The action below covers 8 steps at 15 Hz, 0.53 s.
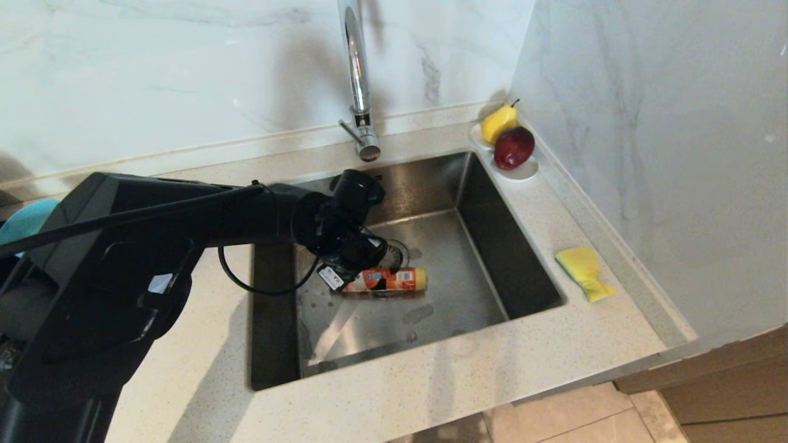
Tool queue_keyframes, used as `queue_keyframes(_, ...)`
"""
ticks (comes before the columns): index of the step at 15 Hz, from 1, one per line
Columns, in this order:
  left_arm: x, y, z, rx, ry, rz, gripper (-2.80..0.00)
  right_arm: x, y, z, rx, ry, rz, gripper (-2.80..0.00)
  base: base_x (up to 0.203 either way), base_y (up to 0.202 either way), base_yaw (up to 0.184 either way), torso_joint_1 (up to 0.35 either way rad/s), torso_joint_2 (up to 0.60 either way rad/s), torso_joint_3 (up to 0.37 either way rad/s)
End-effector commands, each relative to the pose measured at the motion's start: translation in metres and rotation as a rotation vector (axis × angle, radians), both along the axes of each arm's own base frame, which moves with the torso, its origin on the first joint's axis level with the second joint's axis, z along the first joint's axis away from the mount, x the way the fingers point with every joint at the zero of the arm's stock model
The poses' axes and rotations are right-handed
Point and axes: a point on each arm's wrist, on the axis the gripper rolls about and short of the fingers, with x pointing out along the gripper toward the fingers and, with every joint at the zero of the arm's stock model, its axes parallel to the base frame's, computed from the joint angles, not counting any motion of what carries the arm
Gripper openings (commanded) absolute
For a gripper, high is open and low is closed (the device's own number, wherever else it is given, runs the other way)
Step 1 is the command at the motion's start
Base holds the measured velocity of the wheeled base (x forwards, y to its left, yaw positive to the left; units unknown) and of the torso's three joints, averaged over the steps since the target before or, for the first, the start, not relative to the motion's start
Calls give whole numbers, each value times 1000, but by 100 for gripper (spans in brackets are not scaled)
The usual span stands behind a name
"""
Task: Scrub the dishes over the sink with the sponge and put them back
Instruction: Place the bowl on the plate
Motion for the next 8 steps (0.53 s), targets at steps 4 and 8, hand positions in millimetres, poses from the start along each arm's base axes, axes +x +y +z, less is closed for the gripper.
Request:
queue_keyframes(4,1,0,-1,-29,10,28,0,0,0,0,-1,1,0,-280,0,0,0,0,0,0)
queue_keyframes(8,0,1,2,-40,5,27,0,0,0,0,-1,1,0,-280,0,0,0,0,0,0)
